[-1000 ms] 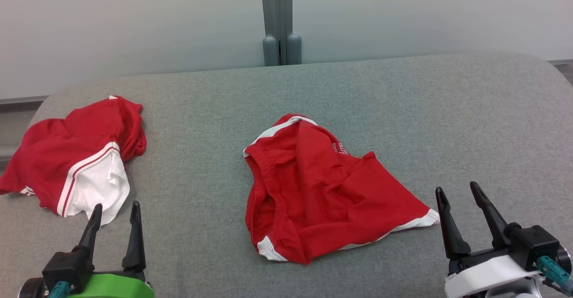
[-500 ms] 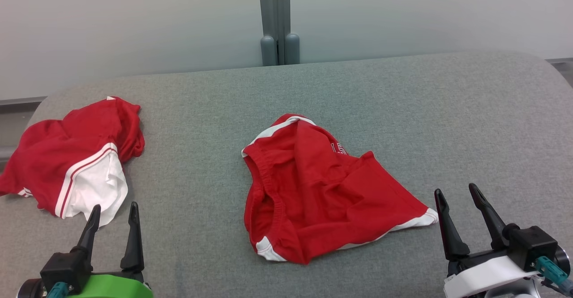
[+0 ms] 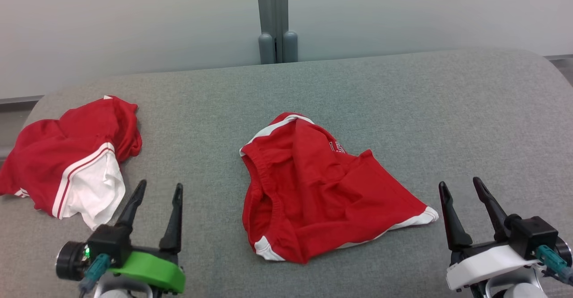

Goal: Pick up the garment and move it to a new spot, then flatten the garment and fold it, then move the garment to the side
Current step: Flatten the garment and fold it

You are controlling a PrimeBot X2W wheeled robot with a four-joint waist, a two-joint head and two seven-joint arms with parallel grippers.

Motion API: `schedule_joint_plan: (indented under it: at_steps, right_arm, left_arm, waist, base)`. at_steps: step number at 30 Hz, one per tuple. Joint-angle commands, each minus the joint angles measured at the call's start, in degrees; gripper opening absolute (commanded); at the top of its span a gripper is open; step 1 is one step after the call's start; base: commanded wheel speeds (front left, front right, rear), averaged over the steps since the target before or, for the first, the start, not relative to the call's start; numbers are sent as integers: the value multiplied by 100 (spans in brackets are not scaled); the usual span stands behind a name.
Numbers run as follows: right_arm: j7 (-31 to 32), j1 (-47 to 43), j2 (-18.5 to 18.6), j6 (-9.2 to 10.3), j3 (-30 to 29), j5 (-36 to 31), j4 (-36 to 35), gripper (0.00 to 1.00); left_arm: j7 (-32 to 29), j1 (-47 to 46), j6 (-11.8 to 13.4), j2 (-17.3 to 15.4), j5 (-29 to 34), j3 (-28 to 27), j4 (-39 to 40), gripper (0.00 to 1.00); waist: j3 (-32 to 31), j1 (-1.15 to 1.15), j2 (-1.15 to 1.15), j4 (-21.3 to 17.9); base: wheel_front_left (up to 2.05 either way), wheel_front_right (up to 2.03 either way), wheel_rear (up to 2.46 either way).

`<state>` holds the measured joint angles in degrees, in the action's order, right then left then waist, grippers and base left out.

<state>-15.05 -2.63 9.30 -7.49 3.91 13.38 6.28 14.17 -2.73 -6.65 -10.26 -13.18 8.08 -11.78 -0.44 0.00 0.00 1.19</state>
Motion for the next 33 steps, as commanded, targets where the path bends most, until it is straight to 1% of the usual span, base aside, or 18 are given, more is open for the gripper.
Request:
schedule_joint_plan:
  at_steps: [1,7,14,18,26,33]
  right_arm:
    - [-19,115,32,-1,-31,-51,113,100]
    - [-19,579,101,-1,-31,-79,791,100]
    - [-19,1114,31,-1,6,-24,1688,100]
    - [-19,1373,9,-1,86,48,2160,100]
    - [-19,1714,-82,-1,242,213,2915,100]
    - [-19,1872,-141,-1,381,415,3384,100]
  left_arm:
    - [-33,-162,-37,-53,68,139,-54,100]
    - [-122,-650,-87,-133,128,1108,-363,100]
    - [-187,-1187,-90,-422,-212,2679,-924,100]
    - [-219,-1415,-90,-565,-468,3276,-1314,100]
    - [-247,-1644,-91,-765,-995,3938,-2113,100]
    - [-165,-1760,-91,-766,-1306,4306,-2479,100]
  waist:
    - [37,0,0,-41]
    - [247,0,0,-198]
    - [518,0,0,-314]
    - [633,0,0,-354]
    - [733,0,0,-340]
    - [755,0,0,-261]
  base:
    - [0,0,0]
    - [0,0,0]
    - [0,0,0]
    - [0,0,0]
    - [0,0,0]
    - [0,0,0]
